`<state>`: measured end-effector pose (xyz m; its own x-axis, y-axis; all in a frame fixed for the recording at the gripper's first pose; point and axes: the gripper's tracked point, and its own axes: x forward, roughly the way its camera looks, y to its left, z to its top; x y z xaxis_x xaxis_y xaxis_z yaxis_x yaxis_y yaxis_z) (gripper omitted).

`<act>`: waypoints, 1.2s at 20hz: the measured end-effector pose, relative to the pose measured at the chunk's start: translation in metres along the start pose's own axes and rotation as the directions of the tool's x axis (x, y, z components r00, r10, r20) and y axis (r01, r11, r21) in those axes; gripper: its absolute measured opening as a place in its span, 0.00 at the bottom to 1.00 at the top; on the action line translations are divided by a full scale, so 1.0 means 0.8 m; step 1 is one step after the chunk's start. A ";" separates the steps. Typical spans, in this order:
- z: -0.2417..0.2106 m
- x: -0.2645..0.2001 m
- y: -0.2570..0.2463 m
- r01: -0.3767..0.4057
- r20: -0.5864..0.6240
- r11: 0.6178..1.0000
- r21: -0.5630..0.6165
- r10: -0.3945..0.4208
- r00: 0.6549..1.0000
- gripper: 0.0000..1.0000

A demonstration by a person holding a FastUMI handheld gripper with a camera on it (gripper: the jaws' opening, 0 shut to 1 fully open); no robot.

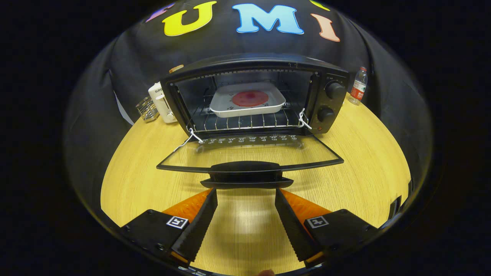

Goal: Open the toaster oven, put the food inside, and close the toaster oven door.

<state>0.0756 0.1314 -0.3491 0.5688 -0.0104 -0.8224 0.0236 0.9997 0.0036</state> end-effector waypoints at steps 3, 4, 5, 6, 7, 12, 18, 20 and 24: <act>0.011 -0.013 0.001 0.003 0.044 1.000 -0.021 -0.002 0.999 0.96; 0.014 -0.015 0.002 0.002 0.053 1.000 -0.017 -0.001 0.999 0.96; 0.017 -0.016 0.003 -0.004 0.058 1.000 -0.012 0.004 0.998 0.96; 0.021 -0.018 0.004 -0.005 0.065 1.000 -0.006 0.006 0.998 0.96; 0.022 -0.018 0.003 -0.006 0.071 1.000 -0.004 0.006 0.997 0.96; 0.040 -0.026 0.004 0.004 0.131 1.000 -0.022 -0.001 0.991 0.97; 0.078 -0.048 0.007 0.009 0.232 0.998 -0.058 0.004 0.973 0.96; 0.095 -0.062 0.010 0.007 0.286 0.997 -0.083 0.017 0.958 0.96; 0.121 -0.074 0.004 0.008 0.363 0.990 -0.141 0.044 0.931 0.96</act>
<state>0.1217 0.1333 -0.2454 0.8289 0.0269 -0.5588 -0.0880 0.9927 -0.0827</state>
